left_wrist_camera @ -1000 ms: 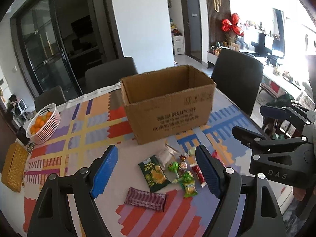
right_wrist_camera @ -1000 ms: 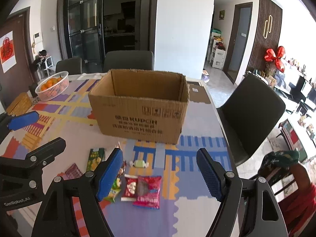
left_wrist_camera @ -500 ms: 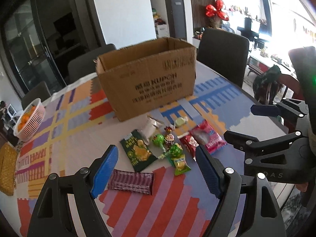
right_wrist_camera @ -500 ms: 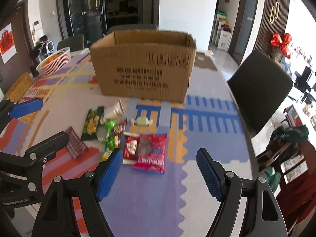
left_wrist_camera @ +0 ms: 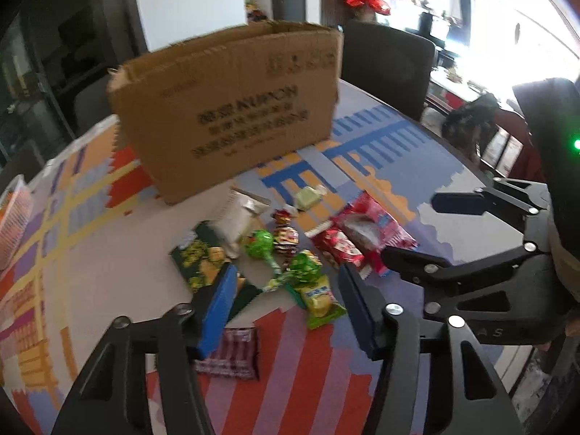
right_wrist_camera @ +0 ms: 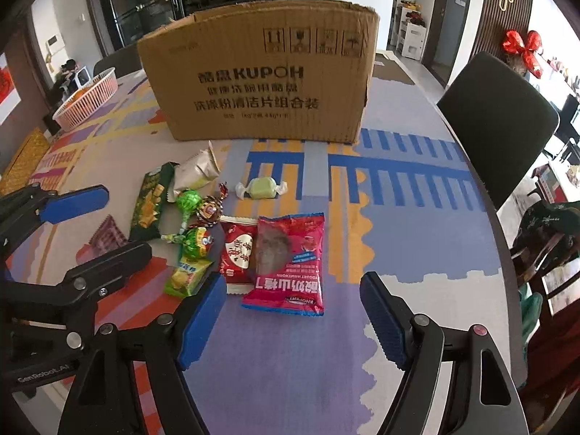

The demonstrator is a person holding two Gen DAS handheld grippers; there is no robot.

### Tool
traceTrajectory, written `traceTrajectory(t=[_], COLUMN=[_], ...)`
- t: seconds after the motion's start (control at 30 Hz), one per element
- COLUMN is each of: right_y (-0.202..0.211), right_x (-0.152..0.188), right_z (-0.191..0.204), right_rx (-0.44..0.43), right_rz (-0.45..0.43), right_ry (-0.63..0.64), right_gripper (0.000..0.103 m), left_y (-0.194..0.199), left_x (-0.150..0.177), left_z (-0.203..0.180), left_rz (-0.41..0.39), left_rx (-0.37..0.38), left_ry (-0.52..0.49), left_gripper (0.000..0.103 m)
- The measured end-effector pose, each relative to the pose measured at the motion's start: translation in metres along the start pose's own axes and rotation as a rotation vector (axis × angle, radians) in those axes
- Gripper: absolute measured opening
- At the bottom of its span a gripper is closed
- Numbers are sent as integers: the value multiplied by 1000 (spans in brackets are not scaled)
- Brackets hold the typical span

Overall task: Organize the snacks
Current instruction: 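Grasp the green wrapped candy with the left gripper while the right gripper grasps another pink hawthorn bag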

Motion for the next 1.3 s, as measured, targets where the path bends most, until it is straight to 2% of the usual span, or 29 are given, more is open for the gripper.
traceTrajectory(t=[0.1,0.17,0.33,0.43,0.63,0.93,1.13,1.3], right_y=[-6,-11,-21,-26,-34,-45,-50,-57], right_x=[0,0,-2,-3,-3,-4,-10,-19], right_z=[-1,-3,-4,-5,-6,-13,-14,-13], right_rx=[-4,-11,-29,-37,-47,-55,-48,-34], right_rz=[6,9,18,28,41,59,52,55], right_ry=[-7,-18,-35,-48,-50,-73,-68,-46], right_gripper=[73,72,68,67,62,56,55,54], left_y=[-9,-15,-31,-37,-48,-62,-71,-71], left_x=[0,-1,-1,-1,-1,-3,-1,-1], left_z=[-3,-3,-3,-3,-4,-8,-5,-3], left_rz=[14,29,68,79,98,110,127,131], left_rx=[34,56,100,128,137,118,102,99], left_ry=[-29,-43,-49,-36,-38,-51,-25,17], left_gripper=[50,40,32,31,31,30,25,25])
Point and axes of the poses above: each gripper's, at about its wrist camera, not at the fingertips, and y roughly against the way its jaws point, z to its left, x to its underside, the point moved 3 cm from there along -y, roughly the way its jaws point, and after that the axes turned 2 degrees about -z, right-handed, at the moved point
